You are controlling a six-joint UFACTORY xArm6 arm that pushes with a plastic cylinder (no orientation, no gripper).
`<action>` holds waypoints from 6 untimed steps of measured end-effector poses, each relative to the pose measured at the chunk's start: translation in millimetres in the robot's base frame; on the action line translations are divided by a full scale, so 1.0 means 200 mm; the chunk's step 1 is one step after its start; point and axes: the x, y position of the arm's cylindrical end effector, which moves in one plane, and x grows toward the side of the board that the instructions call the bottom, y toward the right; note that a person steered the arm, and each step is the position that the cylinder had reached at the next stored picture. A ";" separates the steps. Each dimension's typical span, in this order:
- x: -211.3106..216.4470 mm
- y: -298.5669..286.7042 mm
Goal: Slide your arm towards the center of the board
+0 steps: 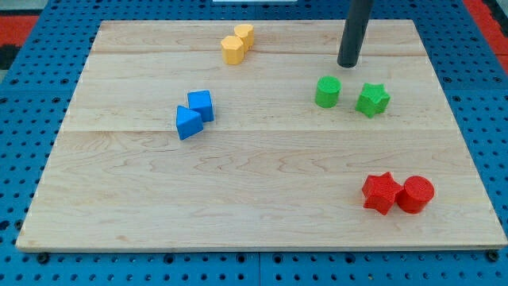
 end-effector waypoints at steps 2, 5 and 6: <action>-0.05 0.01; 0.11 -0.19; 0.12 -0.49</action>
